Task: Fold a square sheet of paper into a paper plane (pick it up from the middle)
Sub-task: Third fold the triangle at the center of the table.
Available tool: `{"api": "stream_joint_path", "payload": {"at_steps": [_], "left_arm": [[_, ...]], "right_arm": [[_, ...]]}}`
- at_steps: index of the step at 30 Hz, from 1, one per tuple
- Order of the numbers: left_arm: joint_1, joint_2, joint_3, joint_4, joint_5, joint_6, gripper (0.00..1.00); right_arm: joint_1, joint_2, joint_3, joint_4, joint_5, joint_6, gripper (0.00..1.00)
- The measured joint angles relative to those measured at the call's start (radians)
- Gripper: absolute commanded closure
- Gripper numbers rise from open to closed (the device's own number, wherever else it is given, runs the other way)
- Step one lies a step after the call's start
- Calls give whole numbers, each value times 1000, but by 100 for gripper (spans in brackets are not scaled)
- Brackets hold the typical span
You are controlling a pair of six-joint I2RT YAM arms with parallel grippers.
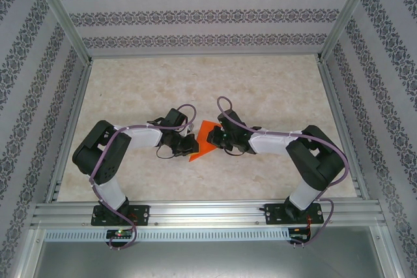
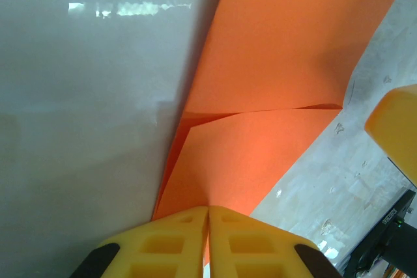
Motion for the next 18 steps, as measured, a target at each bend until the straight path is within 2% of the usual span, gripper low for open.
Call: {"api": "stream_joint_path", "payload": {"at_steps": [18], "left_arm": [[0,0,0,1,0,0,87]], "right_arm": [[2,109,11,60,-51,16,91]]}}
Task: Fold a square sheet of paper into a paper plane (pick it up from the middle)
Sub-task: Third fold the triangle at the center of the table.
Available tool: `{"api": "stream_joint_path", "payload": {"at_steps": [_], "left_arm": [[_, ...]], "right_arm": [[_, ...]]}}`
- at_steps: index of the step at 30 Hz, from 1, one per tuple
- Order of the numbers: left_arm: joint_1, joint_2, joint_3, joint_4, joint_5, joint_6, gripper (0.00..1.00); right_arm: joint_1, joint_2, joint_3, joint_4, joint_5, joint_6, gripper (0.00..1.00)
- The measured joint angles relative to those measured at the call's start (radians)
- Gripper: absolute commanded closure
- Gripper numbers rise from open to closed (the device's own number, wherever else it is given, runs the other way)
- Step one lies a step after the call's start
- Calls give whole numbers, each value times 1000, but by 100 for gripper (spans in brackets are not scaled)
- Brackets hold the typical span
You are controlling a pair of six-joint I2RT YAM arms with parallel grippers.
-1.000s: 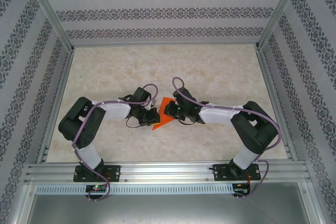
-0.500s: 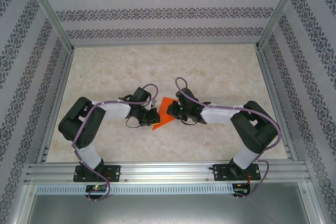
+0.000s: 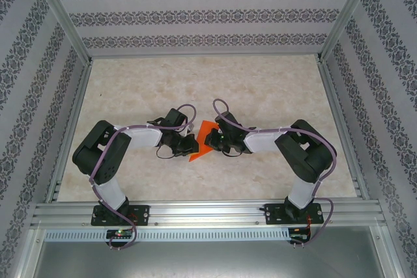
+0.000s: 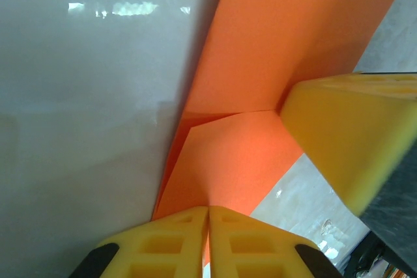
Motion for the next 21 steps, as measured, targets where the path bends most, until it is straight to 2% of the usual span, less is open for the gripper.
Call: {"api": "stream_joint_path", "payload": {"at_steps": [21], "left_arm": [[0,-21,-13,0,-19,-2,81]], "right_arm": [[5,27,-28,108,-10,32,92]]}}
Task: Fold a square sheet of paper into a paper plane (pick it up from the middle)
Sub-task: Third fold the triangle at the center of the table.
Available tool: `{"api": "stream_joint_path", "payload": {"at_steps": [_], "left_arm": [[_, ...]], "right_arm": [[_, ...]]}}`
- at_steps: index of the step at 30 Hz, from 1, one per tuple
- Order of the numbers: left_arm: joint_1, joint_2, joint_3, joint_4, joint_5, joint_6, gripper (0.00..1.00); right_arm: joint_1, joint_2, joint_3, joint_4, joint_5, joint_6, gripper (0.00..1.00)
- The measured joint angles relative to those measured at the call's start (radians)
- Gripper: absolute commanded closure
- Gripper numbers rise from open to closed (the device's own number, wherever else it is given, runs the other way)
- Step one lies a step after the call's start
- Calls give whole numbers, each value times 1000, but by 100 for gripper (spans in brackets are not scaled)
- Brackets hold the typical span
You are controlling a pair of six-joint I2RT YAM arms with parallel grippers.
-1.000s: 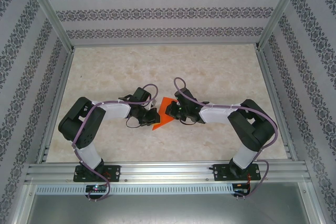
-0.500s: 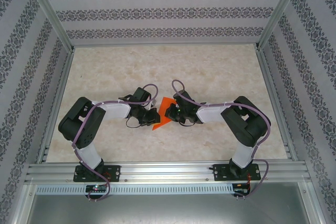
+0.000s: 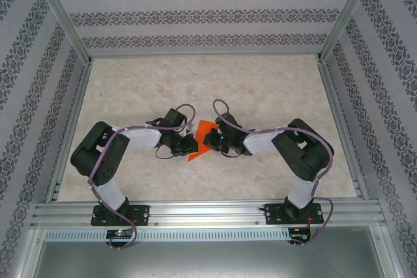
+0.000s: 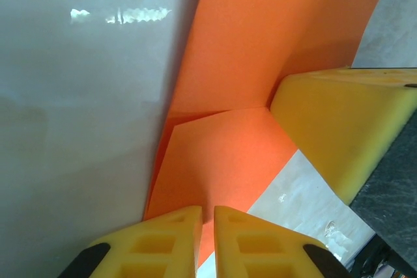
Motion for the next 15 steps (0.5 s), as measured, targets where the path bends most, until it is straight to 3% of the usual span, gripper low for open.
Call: {"api": "stream_joint_path", "payload": {"at_steps": [9,15], "left_arm": [[0,-42,-1,-45,-11,1,75],[-7,-97,42,-106,-15,4,76]], "right_arm": [[2,4,1,10,-2,4,92],[2,2,0,10,2,4,92]]}}
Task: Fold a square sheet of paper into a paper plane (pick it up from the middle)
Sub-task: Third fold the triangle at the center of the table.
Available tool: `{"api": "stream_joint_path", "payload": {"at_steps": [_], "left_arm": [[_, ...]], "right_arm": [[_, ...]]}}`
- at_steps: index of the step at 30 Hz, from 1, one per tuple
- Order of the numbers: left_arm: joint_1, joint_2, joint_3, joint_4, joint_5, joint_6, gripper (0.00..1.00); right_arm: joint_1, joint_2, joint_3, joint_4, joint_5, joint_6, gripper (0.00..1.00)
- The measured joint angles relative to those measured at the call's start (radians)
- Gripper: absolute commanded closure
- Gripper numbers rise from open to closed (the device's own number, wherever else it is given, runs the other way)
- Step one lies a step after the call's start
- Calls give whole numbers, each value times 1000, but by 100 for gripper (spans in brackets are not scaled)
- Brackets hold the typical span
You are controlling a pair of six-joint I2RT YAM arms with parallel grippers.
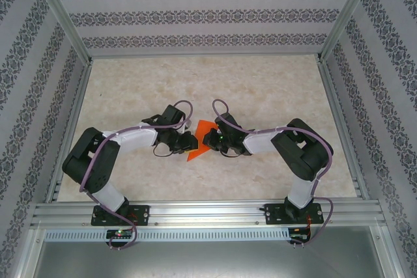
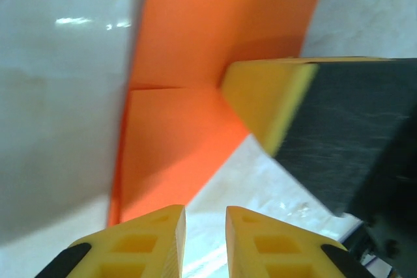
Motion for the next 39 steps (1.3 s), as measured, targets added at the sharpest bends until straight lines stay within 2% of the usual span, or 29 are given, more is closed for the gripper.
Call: {"api": "stream_joint_path", "payload": {"at_steps": [4,9,15,31,39], "left_arm": [[-35,-10,26,0,19,-1,82],[-63,11,45,-3,27,-3,84],[-76,102,48,-3,32,-3,89],[-76,120,45,13,-50,-11,88],[-74,131,33,31,-48,-7,89]], "right_arm": [[5,-2,-2,1,10,0,92],[4,-5,-5,2,11,0,92],[4,-5,-5,2,12,0,92],[4,-5,-5,2,12,1,91],[4,-5,-5,2,12,0,91]]}}
